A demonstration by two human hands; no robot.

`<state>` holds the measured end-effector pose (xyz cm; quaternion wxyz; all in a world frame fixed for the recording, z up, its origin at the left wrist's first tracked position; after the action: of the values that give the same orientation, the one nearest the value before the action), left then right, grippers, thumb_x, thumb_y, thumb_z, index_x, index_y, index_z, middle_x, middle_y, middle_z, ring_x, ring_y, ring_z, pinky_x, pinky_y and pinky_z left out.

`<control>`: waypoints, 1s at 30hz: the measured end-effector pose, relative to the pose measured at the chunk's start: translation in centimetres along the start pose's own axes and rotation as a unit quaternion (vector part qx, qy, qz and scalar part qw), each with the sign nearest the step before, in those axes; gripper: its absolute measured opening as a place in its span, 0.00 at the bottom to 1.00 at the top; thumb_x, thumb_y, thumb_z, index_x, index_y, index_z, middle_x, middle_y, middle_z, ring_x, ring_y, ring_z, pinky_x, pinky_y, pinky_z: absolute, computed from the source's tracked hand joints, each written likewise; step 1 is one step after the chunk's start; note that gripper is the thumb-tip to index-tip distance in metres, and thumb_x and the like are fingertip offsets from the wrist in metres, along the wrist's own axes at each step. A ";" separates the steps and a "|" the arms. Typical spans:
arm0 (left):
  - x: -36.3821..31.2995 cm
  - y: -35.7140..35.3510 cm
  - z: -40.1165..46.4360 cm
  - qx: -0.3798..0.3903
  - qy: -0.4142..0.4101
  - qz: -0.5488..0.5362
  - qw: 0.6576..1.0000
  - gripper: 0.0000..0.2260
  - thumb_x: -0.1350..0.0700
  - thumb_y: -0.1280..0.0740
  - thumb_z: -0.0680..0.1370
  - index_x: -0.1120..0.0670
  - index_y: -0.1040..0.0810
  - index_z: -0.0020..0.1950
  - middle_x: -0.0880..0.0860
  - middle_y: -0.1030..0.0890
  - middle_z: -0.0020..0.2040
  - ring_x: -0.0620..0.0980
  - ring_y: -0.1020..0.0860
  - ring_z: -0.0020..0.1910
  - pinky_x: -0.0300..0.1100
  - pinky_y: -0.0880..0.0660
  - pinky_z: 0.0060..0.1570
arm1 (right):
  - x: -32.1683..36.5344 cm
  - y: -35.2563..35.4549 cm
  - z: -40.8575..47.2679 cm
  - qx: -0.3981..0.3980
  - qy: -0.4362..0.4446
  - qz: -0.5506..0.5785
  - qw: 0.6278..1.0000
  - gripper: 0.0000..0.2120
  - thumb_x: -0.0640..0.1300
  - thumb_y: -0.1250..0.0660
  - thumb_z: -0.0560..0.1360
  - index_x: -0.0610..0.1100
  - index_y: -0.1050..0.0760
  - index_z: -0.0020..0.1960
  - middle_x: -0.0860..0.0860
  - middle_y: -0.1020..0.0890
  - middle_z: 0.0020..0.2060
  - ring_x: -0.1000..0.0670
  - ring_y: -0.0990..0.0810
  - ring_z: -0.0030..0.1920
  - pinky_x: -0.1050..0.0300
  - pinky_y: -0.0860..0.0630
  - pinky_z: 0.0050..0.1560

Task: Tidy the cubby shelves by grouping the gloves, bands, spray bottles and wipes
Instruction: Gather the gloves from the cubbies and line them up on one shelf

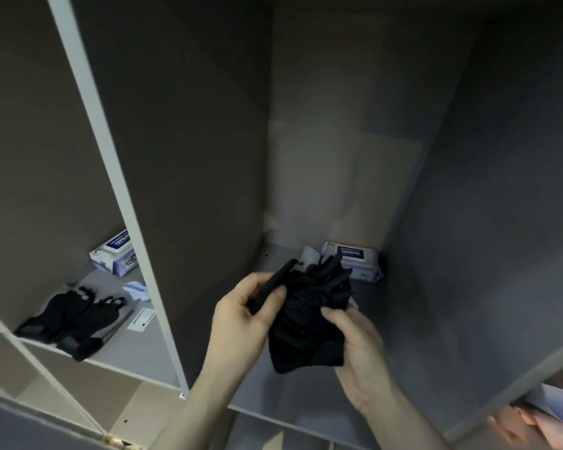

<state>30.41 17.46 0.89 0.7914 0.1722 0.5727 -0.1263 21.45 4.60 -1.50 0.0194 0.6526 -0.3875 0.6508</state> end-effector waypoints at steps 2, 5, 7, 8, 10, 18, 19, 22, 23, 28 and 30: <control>-0.2 -0.2 0.8 0.086 0.110 -0.104 0.985 0.06 0.55 0.32 0.74 0.54 0.20 0.49 0.50 0.20 0.37 0.48 0.22 0.37 0.38 0.27 0.35 | 0.6 -0.3 0.2 0.000 0.018 -0.003 1.000 0.13 0.33 0.39 0.77 0.42 0.16 0.46 0.41 0.14 0.46 0.46 0.14 0.44 0.58 0.19 0.37; 0.0 0.1 1.8 0.148 0.242 -0.148 0.948 0.21 0.41 0.40 0.78 0.55 0.20 0.57 0.56 0.18 0.46 0.56 0.21 0.42 0.44 0.27 0.40 | 1.1 -0.8 0.4 0.013 0.034 -0.030 0.999 0.13 0.32 0.39 0.77 0.42 0.18 0.52 0.43 0.14 0.49 0.47 0.15 0.48 0.59 0.19 0.41; 0.2 0.4 1.8 0.148 0.237 -0.180 0.943 0.25 0.34 0.38 0.74 0.53 0.17 0.57 0.55 0.16 0.54 0.54 0.18 0.53 0.49 0.25 0.56 | 1.1 -1.1 0.5 0.025 0.033 -0.029 0.999 0.12 0.34 0.38 0.77 0.43 0.18 0.54 0.43 0.15 0.50 0.46 0.15 0.50 0.58 0.19 0.43; 0.1 0.4 1.7 0.139 0.245 -0.202 0.938 0.24 0.36 0.35 0.73 0.53 0.16 0.55 0.56 0.16 0.54 0.55 0.18 0.55 0.51 0.26 0.60 | 1.1 -1.2 0.6 0.029 0.030 -0.021 0.999 0.12 0.34 0.38 0.76 0.42 0.18 0.55 0.43 0.15 0.51 0.46 0.15 0.51 0.58 0.19 0.43; 0.2 0.3 1.5 0.125 0.242 -0.213 0.938 0.19 0.46 0.30 0.71 0.59 0.17 0.54 0.60 0.16 0.52 0.58 0.18 0.54 0.53 0.26 0.60 | 1.1 -1.2 0.8 0.030 0.026 -0.002 0.999 0.13 0.36 0.36 0.75 0.40 0.20 0.58 0.42 0.15 0.51 0.45 0.15 0.50 0.58 0.19 0.42; -0.9 0.0 0.4 0.146 0.144 -0.147 0.968 0.10 0.66 0.28 0.72 0.59 0.22 0.51 0.56 0.17 0.42 0.55 0.19 0.42 0.47 0.23 0.44 | 1.0 -1.8 -0.2 0.094 0.020 -0.012 0.995 0.11 0.42 0.28 0.71 0.47 0.17 0.53 0.43 0.15 0.53 0.45 0.16 0.53 0.58 0.20 0.46; -0.9 0.0 0.3 0.167 0.163 -0.163 0.959 0.12 0.60 0.27 0.71 0.56 0.20 0.54 0.56 0.16 0.46 0.54 0.18 0.45 0.46 0.22 0.46 | 0.9 -1.4 -0.1 0.077 0.020 -0.016 0.997 0.10 0.41 0.30 0.71 0.46 0.16 0.52 0.42 0.15 0.51 0.44 0.15 0.52 0.58 0.19 0.44; -0.8 0.2 0.2 0.197 0.242 -0.184 0.932 0.19 0.40 0.31 0.70 0.50 0.16 0.54 0.54 0.15 0.51 0.51 0.17 0.49 0.43 0.21 0.46 | 0.9 -0.9 -0.1 0.064 0.014 -0.057 0.996 0.10 0.38 0.29 0.69 0.43 0.16 0.50 0.42 0.15 0.50 0.43 0.15 0.51 0.57 0.19 0.44; -0.6 0.3 0.4 0.196 0.246 -0.178 0.932 0.21 0.37 0.32 0.72 0.52 0.16 0.53 0.55 0.15 0.52 0.53 0.17 0.51 0.48 0.21 0.51 | 1.0 -0.9 -0.2 0.073 0.013 -0.077 0.994 0.10 0.38 0.28 0.68 0.44 0.16 0.49 0.42 0.15 0.50 0.43 0.15 0.51 0.57 0.19 0.45; -0.4 0.7 0.4 0.138 0.241 -0.168 0.946 0.17 0.46 0.23 0.65 0.58 0.17 0.44 0.62 0.18 0.43 0.60 0.21 0.43 0.59 0.27 0.55 | 1.3 -0.5 -0.3 0.097 -0.003 -0.196 0.976 0.11 0.36 0.26 0.68 0.42 0.18 0.49 0.46 0.13 0.45 0.49 0.14 0.46 0.62 0.21 0.41; -0.2 0.7 0.5 0.106 0.221 -0.175 0.954 0.06 0.55 0.24 0.69 0.56 0.18 0.40 0.61 0.22 0.39 0.56 0.25 0.38 0.52 0.27 0.46 | 1.4 -0.4 -0.2 0.095 -0.005 -0.206 0.974 0.11 0.36 0.26 0.67 0.41 0.19 0.49 0.46 0.13 0.44 0.49 0.14 0.44 0.63 0.21 0.40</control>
<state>31.05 17.86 1.27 0.5877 0.1759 0.7380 -0.2811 21.29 4.26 -0.04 0.0885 0.7206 -0.1815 0.6633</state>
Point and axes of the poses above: each hand's wrist, its own z-axis towards the middle knuckle, its own y-axis out of the back of the hand, x = y × z, the point moved 3 cm from there along z, towards the middle knuckle
